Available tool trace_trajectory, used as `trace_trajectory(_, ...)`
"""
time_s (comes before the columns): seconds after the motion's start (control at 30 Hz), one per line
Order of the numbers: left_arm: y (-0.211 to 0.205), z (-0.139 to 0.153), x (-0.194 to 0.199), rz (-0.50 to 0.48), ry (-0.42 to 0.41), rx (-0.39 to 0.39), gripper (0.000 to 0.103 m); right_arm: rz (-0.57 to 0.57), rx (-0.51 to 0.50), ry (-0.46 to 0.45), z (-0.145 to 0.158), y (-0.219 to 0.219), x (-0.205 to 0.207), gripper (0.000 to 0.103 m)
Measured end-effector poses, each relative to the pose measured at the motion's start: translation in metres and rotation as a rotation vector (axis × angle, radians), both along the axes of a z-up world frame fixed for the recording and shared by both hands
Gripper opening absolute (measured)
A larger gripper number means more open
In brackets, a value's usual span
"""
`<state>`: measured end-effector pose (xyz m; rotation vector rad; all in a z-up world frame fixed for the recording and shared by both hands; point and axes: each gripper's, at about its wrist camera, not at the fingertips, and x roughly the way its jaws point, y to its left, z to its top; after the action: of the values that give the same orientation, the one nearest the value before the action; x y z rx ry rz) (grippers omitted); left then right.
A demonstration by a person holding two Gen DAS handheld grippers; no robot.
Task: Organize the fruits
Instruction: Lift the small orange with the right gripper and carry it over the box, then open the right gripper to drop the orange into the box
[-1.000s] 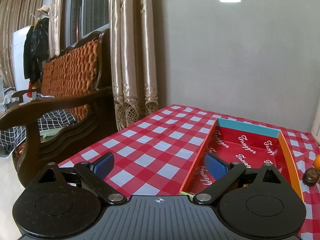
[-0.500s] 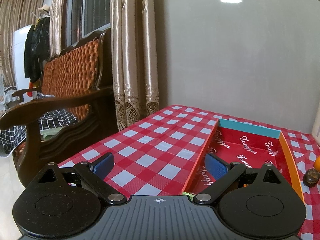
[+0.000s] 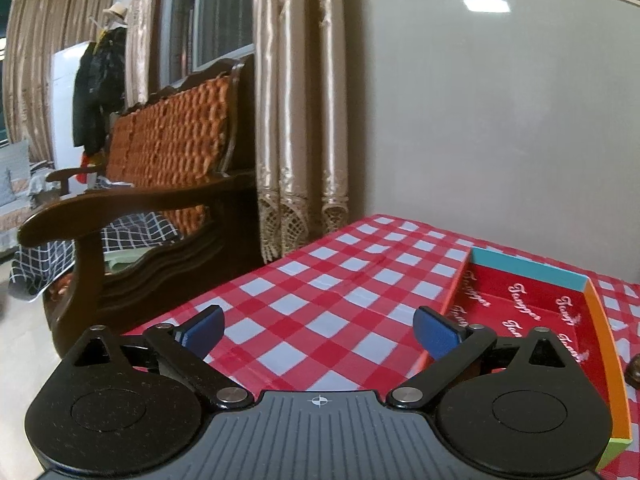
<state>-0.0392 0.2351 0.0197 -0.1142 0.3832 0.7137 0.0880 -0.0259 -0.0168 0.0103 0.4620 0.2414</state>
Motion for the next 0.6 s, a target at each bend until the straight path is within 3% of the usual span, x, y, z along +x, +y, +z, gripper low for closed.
trace_trajectory(0.6, 0.027, -0.007, -0.012, 0.061, 0.014, -0.011, 0.103, 0.203, -0.071, -0.085, 0.008, 0.073, -0.026, 0.031)
